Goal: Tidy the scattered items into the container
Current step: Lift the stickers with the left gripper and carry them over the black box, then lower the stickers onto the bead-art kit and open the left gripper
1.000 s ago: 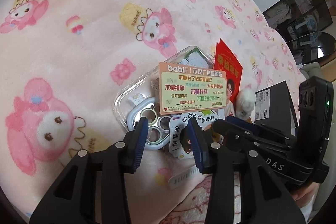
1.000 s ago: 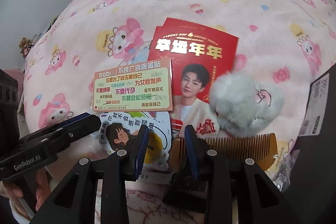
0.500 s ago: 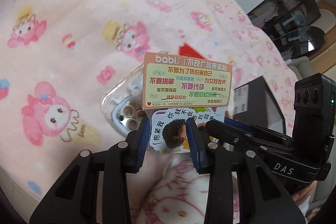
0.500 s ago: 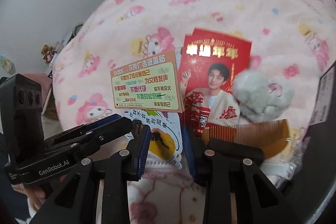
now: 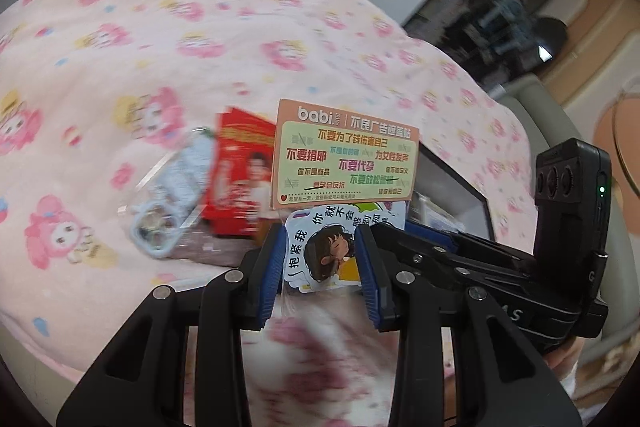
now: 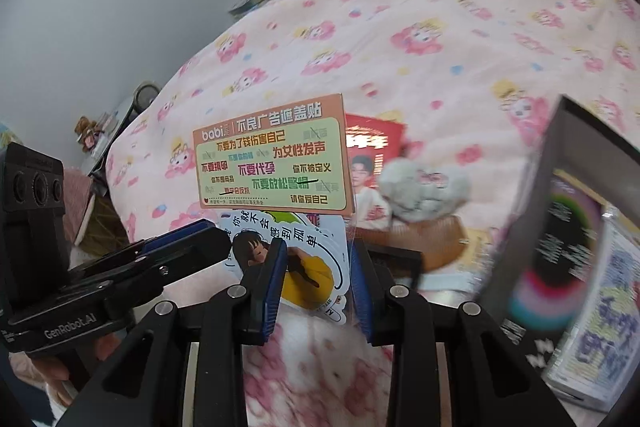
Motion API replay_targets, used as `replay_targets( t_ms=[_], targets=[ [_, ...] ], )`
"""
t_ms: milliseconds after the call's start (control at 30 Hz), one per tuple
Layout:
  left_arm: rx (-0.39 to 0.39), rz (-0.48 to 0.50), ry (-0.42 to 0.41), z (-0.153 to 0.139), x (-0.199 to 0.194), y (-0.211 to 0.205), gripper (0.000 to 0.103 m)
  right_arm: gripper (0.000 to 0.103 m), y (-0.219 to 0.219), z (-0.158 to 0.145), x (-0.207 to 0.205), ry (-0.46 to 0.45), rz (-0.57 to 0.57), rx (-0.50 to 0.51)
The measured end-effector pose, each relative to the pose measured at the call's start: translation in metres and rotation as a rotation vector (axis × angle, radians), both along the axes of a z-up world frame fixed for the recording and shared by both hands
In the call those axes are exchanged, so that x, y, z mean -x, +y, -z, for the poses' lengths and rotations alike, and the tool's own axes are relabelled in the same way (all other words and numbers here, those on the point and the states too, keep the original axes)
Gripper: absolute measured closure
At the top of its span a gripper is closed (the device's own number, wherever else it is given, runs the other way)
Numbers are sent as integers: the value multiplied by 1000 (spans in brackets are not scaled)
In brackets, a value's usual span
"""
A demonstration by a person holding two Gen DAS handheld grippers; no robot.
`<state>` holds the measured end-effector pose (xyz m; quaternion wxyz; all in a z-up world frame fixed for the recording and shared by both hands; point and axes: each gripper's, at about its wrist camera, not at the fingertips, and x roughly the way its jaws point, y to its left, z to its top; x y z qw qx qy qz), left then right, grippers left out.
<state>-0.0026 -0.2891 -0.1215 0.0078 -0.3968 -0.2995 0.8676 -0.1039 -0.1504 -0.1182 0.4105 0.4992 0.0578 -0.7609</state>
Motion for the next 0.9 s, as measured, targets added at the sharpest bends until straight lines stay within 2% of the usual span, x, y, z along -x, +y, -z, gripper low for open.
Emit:
replay_targets(
  t_ms=[167, 333, 433, 500, 567, 700, 833, 900],
  targets=[
    [9, 111, 39, -23, 31, 52, 68, 75, 58, -21, 11, 43, 96, 18],
    [8, 221, 53, -32, 64, 112, 68, 75, 118, -36, 23, 98, 189, 14],
    [-9, 287, 41, -28, 84, 149, 68, 75, 151, -37, 31, 129, 223, -19],
    [-39, 339, 18, -19, 97, 174, 68, 75, 172, -33, 36, 167, 245, -79],
    [-22, 370, -9, -10, 109, 200, 68, 74, 190, -25, 39, 195, 265, -135],
    [-5, 416, -84, 15, 134, 239, 68, 74, 231, 5, 58, 110, 290, -156],
    [-23, 435, -165, 44, 150, 258, 68, 74, 257, 36, 80, -1, 298, -154],
    [-5, 434, -200, 54, 155, 263, 68, 74, 265, 48, 87, -46, 306, -139]
  ],
)
